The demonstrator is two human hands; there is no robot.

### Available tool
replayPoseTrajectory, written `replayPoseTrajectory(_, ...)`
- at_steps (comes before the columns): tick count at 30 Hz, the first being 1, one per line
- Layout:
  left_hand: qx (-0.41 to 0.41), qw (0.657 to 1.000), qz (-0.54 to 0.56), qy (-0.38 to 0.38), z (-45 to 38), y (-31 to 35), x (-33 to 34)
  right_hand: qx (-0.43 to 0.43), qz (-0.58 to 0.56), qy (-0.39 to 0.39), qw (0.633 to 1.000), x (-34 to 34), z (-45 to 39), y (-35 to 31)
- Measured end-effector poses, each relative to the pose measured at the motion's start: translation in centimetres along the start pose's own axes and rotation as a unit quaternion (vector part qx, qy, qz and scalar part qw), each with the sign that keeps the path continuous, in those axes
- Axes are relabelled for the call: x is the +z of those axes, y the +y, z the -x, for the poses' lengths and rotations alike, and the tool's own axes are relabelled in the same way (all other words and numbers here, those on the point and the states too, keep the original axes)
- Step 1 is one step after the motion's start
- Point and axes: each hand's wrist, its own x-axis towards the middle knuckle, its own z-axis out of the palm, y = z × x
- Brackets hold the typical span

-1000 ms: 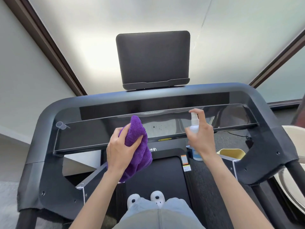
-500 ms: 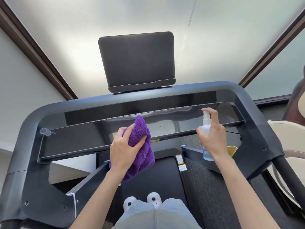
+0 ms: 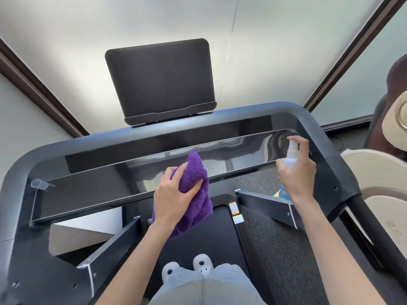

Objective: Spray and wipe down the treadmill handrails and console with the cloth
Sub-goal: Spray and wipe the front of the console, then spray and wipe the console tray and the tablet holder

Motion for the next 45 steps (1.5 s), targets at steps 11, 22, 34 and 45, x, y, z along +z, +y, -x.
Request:
replayPoseTrajectory(11,0.006,1.0,0.004,0.01,0.5,0.1,-0.3,-0.007,-0.021,-0.079,0.997,-0.1,-0.1,-1.2)
replayPoseTrajectory(22,-0.06,0.987,-0.053,0.141,2.5,-5.7,-9.3,-0.13,-0.121,-0.254,0.951,9.1,5.9,-11.9)
replayPoseTrajectory(34,-0.104,0.961,-0.241,0.087,-1.7,-15.2,-14.5,-0.163,-0.114,-0.337,0.92,15.5,11.3,-18.3)
replayPoseTrajectory(45,-0.133,0.94,-0.314,0.013,-5.8,-13.6,-8.5,-0.114,-0.101,-0.287,0.946,15.6,10.8,-17.4)
